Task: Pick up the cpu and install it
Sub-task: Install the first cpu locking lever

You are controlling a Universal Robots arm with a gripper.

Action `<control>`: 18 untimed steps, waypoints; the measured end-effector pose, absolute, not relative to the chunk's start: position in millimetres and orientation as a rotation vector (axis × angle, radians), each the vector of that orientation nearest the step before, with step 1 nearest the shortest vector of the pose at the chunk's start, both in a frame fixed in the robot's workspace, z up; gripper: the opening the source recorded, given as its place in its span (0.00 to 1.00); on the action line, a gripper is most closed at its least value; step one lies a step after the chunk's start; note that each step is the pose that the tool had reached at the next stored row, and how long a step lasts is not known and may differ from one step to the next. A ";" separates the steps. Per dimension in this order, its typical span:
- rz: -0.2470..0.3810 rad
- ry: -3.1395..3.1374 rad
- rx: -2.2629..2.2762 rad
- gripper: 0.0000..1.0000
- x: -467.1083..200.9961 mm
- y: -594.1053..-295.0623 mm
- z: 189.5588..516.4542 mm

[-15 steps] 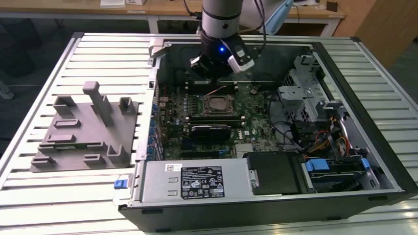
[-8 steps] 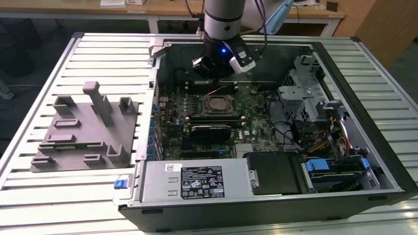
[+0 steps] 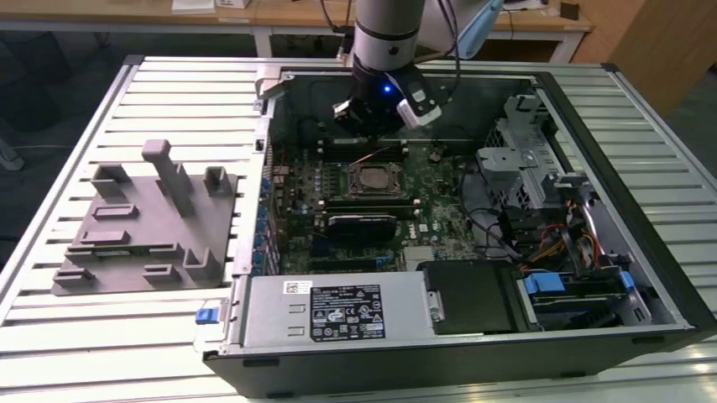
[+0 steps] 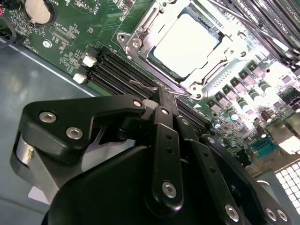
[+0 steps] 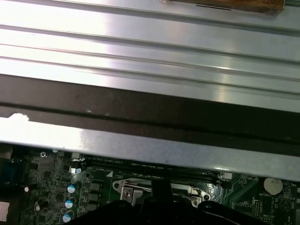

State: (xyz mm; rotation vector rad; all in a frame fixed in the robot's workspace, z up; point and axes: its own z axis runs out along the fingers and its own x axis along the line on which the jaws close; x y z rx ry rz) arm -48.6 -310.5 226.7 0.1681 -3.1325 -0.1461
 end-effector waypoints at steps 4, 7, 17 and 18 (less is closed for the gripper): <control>-0.146 -3.132 0.168 0.11 -47.5 -310.1 225.0; -0.146 -3.132 0.168 0.11 -46.0 -309.6 224.0; -0.146 -3.133 0.168 0.11 -41.9 -307.6 219.9; -0.146 -3.132 0.168 0.11 -41.3 -307.5 219.3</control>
